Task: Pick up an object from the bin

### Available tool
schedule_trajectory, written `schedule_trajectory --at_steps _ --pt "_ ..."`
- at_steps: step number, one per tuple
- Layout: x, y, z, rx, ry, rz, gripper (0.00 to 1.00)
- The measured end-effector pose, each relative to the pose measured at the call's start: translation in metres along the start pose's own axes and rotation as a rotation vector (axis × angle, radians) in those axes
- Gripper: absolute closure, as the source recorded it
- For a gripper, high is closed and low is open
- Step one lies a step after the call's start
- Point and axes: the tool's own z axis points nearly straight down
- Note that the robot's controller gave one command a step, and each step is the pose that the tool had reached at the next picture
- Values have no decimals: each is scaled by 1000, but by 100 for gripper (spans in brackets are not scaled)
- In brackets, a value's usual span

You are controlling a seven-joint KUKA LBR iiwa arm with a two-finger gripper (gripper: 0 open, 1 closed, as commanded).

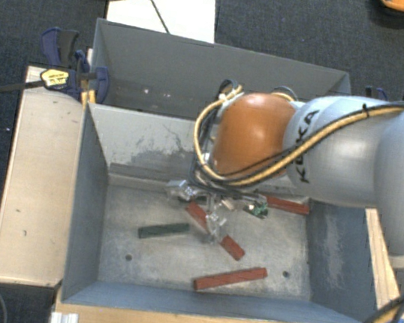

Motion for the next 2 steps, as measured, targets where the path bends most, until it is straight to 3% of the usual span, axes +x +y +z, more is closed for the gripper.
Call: schedule_trajectory --at_steps 1,2 --pt "0 0 0 0 0 1 0" --pt "-24 79 -6 -2 2 -387 100"
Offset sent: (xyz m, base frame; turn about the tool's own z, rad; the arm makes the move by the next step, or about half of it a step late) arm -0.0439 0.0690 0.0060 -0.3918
